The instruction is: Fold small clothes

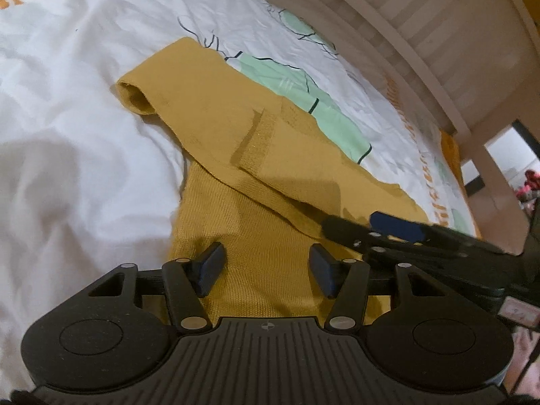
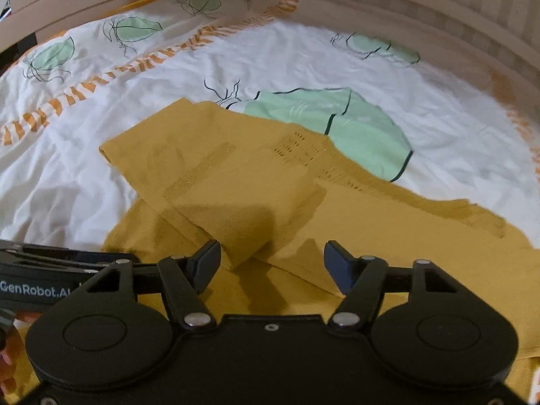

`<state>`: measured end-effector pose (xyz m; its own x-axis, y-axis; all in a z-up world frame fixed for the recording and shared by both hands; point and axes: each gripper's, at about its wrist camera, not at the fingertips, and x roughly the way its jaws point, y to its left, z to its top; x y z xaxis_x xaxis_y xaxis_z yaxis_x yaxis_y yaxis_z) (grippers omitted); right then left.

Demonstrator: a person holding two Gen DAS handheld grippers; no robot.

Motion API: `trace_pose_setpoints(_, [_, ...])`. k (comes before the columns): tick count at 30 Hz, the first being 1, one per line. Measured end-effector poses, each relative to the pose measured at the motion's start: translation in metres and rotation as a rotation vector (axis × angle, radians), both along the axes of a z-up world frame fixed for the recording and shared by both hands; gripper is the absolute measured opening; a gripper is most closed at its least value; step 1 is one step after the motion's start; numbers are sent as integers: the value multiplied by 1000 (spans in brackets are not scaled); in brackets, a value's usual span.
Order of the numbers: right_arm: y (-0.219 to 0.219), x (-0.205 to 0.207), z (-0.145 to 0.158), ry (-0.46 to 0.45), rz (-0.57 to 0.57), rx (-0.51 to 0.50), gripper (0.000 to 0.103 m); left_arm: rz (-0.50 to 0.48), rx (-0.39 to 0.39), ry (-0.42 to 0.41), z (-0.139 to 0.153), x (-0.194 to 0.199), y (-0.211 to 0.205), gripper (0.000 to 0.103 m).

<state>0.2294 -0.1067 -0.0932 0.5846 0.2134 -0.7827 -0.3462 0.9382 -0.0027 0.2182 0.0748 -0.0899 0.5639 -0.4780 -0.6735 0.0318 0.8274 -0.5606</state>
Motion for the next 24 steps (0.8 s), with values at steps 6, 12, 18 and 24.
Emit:
trace_pose_setpoints(6, [-9, 14, -9, 29, -61, 68, 21, 29, -29, 27, 0, 2, 3, 54])
trace_pose_setpoints(12, [-66, 4, 13, -59, -321, 185, 13, -21, 88, -5, 8, 2, -11, 55])
trace_pose_setpoints(18, [-129, -5, 17, -33, -500, 157, 22, -44, 147, -29, 6, -1, -19, 55])
trace_pose_setpoints(24, [-90, -6, 31, -68, -276, 91, 31, -45, 219, -67, 5, -9, -30, 56])
